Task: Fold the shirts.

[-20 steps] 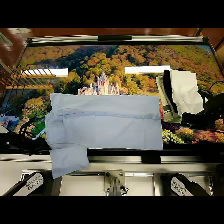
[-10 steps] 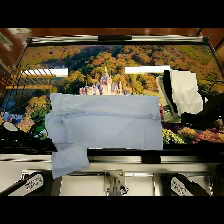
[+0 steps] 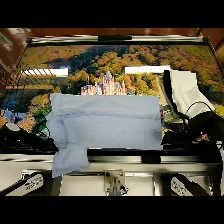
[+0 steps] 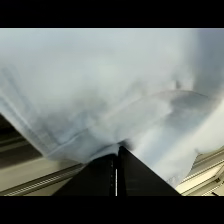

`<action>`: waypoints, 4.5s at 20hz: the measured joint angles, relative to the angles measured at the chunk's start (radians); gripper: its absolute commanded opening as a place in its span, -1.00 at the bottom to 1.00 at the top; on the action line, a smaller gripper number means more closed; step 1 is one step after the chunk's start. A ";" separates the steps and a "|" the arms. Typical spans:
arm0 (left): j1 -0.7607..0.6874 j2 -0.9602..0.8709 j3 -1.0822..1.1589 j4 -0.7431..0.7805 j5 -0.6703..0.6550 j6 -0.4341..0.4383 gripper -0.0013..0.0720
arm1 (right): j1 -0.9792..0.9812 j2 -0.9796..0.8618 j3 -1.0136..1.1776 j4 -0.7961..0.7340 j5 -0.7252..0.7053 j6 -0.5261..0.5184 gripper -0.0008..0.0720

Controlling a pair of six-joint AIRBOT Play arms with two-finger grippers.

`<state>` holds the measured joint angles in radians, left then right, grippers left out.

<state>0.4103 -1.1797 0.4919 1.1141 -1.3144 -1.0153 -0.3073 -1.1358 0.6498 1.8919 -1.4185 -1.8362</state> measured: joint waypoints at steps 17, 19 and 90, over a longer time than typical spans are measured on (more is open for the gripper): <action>0.000 0.000 0.040 -0.060 -0.023 0.046 -0.88 | 0.045 0.000 -0.115 0.033 0.164 0.063 -0.75; 0.000 0.000 0.072 -0.063 -0.024 0.046 -0.88 | 0.045 0.000 -0.092 0.049 0.172 0.053 -0.75; -0.453 -0.390 0.863 -0.458 0.144 -0.105 -0.88 | 0.248 -0.047 0.472 0.155 0.404 0.119 -0.76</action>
<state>-0.0425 -1.5696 1.3548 0.6559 -1.1706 -1.1206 -0.0597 -1.1824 1.1217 2.0472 -1.0145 -1.7172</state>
